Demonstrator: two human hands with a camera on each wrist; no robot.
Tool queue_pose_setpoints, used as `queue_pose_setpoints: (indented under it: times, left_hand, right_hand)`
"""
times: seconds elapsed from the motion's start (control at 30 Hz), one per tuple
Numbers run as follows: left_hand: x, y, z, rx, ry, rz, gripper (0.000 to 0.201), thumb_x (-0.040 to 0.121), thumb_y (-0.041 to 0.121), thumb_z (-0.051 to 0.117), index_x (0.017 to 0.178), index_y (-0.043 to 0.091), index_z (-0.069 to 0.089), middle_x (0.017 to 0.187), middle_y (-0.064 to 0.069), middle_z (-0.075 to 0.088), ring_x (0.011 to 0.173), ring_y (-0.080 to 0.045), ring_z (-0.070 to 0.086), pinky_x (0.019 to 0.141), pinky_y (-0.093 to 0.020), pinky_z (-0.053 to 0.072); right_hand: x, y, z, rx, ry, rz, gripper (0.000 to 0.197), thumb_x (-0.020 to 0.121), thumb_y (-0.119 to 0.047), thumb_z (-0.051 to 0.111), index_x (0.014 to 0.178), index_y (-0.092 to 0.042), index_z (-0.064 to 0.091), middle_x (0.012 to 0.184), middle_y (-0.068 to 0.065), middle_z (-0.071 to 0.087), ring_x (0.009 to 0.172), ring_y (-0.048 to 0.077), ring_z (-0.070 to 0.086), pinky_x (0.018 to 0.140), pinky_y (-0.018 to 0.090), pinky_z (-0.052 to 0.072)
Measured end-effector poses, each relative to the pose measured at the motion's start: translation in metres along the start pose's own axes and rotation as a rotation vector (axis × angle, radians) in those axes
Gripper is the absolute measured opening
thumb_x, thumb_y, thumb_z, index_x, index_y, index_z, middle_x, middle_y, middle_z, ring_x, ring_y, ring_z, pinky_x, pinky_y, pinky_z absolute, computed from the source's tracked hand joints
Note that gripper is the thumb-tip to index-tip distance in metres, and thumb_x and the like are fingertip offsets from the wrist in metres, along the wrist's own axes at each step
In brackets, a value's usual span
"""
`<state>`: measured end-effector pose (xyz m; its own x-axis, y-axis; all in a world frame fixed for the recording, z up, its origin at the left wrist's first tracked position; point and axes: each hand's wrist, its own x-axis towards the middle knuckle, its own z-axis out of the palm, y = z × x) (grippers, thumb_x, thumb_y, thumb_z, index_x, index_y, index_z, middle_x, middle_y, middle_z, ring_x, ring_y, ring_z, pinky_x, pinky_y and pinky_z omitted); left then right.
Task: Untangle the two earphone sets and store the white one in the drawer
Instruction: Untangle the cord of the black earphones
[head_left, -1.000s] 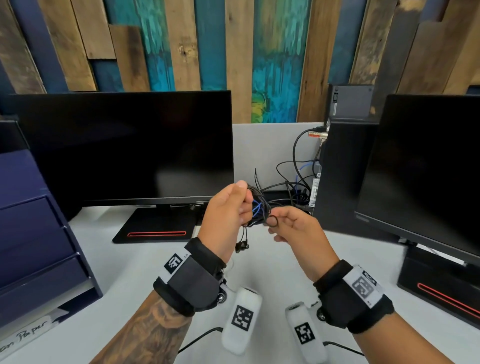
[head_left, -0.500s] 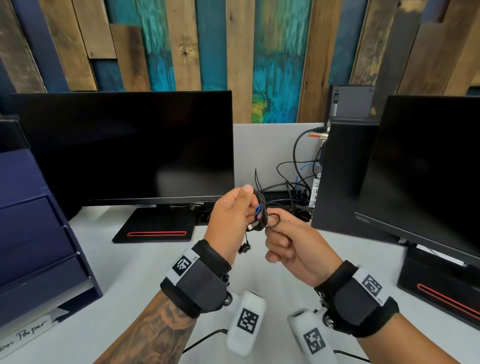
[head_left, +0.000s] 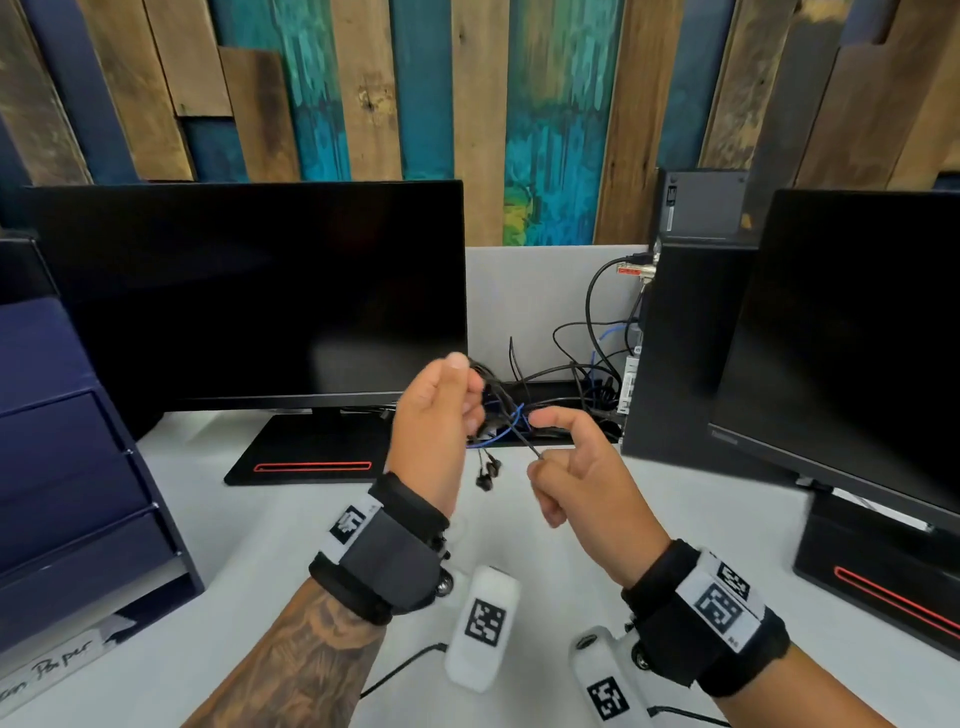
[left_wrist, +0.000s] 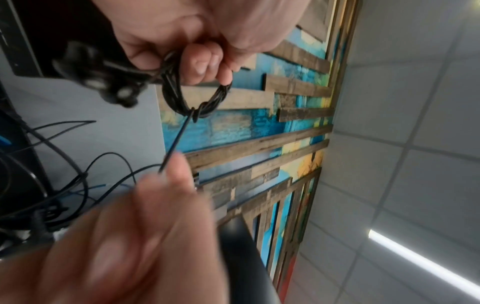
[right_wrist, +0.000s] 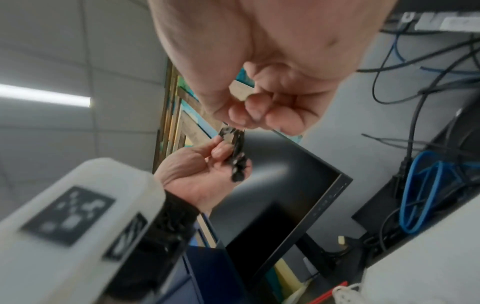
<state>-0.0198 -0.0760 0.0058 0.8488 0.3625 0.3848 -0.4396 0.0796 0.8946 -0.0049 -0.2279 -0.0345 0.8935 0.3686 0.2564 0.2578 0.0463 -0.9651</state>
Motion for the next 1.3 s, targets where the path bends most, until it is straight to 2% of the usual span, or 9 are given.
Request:
queue_pose_setpoints:
  times: [0.13,0.2,0.33,0.53,0.67,0.77,0.93,1.07,1.3]
  left_hand:
    - [0.033,0.021,-0.037,-0.268,0.220,-0.011,0.035,0.106,0.021,0.039,0.072,0.015,0.046,0.058,0.006,0.033,0.053,-0.008,0.028,0.053,-0.021,0.026]
    - [0.045,0.035,-0.056,-0.361,0.277,-0.008,0.036,0.107,0.021,0.039,0.072,0.015,0.044,0.057,0.008,0.035,0.051,-0.006,0.029,0.051,-0.019,0.028]
    - [0.040,0.040,-0.050,-0.234,0.161,0.013,0.037,0.107,0.020,0.038,0.071,0.015,0.046,0.058,0.006,0.033,0.050,-0.005,0.029,0.052,-0.019,0.026]
    - [0.008,0.020,-0.013,-0.011,-0.028,0.022,0.035,0.105,0.025,0.041,0.072,0.017,0.051,0.061,0.004,0.031,0.056,-0.012,0.028,0.058,-0.027,0.027]
    - [-0.009,0.016,0.001,0.067,-0.060,0.029,0.035,0.106,0.028,0.041,0.077,0.013,0.053,0.059,0.006,0.034,0.055,-0.011,0.031,0.055,-0.024,0.031]
    - [-0.014,0.015,0.006,0.117,-0.084,0.066,0.034,0.106,0.024,0.040,0.080,0.005,0.053,0.058,0.011,0.042,0.054,-0.006,0.038,0.054,-0.017,0.037]
    - [-0.019,0.010,0.010,0.173,-0.147,0.112,0.037,0.106,0.020,0.041,0.077,0.000,0.051,0.066,-0.010,0.047,0.057,-0.005,0.044,0.056,-0.015,0.041]
    - [-0.014,0.008,0.004,0.208,-0.067,0.094,0.037,0.106,0.024,0.040,0.076,0.004,0.051,0.055,0.011,0.037,0.056,-0.008,0.033,0.053,-0.016,0.034]
    - [-0.012,0.008,0.003,0.205,-0.068,0.091,0.037,0.106,0.025,0.040,0.077,0.006,0.051,0.054,0.012,0.034,0.054,-0.008,0.032,0.053,-0.015,0.034]
  right_hand:
    - [-0.015,0.014,-0.017,-0.156,-0.003,-0.016,0.024,0.091,0.009,0.051,0.086,-0.014,0.055,0.051,0.000,0.043,0.051,0.017,0.039,0.052,0.023,0.035]
    - [-0.020,0.018,-0.026,-0.159,0.020,0.002,0.021,0.093,0.007,0.053,0.086,-0.013,0.056,0.052,0.000,0.045,0.051,0.014,0.042,0.053,0.022,0.037]
    - [-0.014,0.008,-0.024,-0.156,0.077,-0.071,0.004,0.097,-0.017,0.064,0.098,-0.016,0.060,0.061,0.007,0.047,0.055,0.013,0.044,0.058,0.026,0.042]
    - [0.000,-0.022,0.008,-0.081,0.021,-0.212,0.028,0.089,-0.034,0.072,0.114,-0.026,0.060,0.087,-0.003,0.064,0.074,0.011,0.057,0.068,0.027,0.047]
    - [0.000,-0.028,0.018,-0.077,0.114,-0.274,0.037,0.085,-0.022,0.080,0.114,-0.026,0.056,0.090,0.004,0.060,0.069,0.012,0.053,0.066,0.022,0.046]
    - [-0.002,-0.029,0.018,-0.190,0.201,-0.422,0.042,0.083,-0.016,0.081,0.114,-0.031,0.057,0.089,-0.002,0.055,0.066,0.016,0.050,0.064,0.022,0.047]
    - [0.006,-0.031,0.013,-0.314,0.239,-0.527,0.017,0.088,-0.010,0.076,0.095,-0.025,0.073,0.087,-0.005,0.061,0.073,0.017,0.056,0.067,0.019,0.046]
    - [0.003,-0.030,0.007,-0.301,0.264,-0.526,0.014,0.091,-0.010,0.072,0.090,-0.024,0.072,0.086,-0.010,0.067,0.080,0.016,0.062,0.068,0.020,0.049]
    - [0.004,-0.020,0.006,-0.401,0.189,-0.464,0.013,0.092,-0.016,0.070,0.101,-0.026,0.068,0.089,-0.012,0.067,0.081,0.014,0.063,0.068,0.023,0.052]
